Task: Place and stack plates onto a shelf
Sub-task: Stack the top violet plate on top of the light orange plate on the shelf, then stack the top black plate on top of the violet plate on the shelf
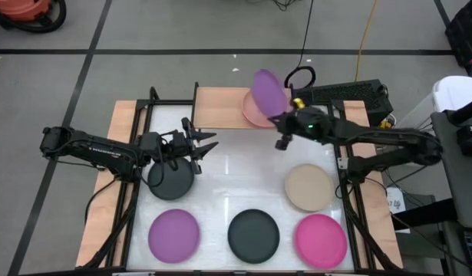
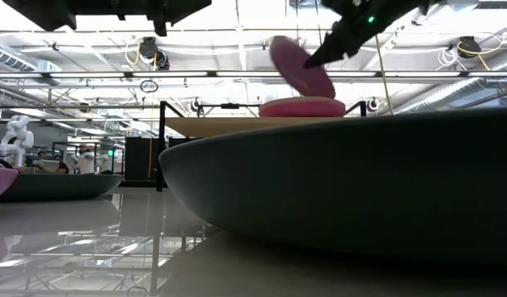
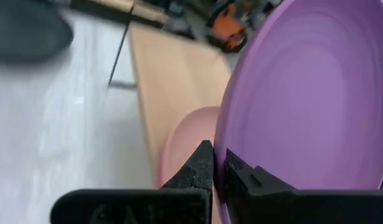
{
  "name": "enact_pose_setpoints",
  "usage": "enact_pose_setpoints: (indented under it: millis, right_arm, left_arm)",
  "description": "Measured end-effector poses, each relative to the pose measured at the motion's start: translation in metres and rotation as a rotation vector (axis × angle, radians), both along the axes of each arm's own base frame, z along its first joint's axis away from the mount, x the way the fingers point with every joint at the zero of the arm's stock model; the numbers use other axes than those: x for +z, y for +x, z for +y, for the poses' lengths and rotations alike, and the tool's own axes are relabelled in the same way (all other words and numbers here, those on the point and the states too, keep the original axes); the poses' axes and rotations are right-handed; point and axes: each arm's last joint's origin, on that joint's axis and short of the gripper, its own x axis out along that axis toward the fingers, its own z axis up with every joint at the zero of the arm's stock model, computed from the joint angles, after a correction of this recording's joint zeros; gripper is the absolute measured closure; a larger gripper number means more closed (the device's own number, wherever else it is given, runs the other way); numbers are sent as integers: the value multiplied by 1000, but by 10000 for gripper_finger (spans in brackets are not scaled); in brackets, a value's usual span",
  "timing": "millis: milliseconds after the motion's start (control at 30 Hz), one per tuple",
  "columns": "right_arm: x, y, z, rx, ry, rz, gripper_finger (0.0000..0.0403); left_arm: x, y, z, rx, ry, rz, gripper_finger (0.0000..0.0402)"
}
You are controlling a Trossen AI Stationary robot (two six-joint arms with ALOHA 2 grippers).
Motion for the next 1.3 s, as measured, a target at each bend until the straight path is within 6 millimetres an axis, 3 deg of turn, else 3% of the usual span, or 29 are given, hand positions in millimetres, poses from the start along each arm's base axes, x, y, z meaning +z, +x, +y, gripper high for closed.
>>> enact_pose_setpoints:
  millis: [200, 667, 833, 1100, 1300]
  right_arm:
    - [-25, 18, -4, -24, 10, 125, 401]
    - [-30, 17, -2, -51, 36, 161, 311]
    - [-16, 10, 14, 5, 24, 105, 295]
    - [21, -21, 47, 80, 106, -98, 294]
    - [20, -36, 74, 179, 178, -127, 293]
  left_arm:
    - [0, 0, 0, 0, 1, 5, 259]
    - [-1, 0, 0, 0, 0, 6, 259]
    - [-1, 0, 0, 0, 0, 8, 259]
    - [-6, 1, 0, -8, -39, 52, 259]
    - [-8, 6, 1, 35, -127, 214, 259]
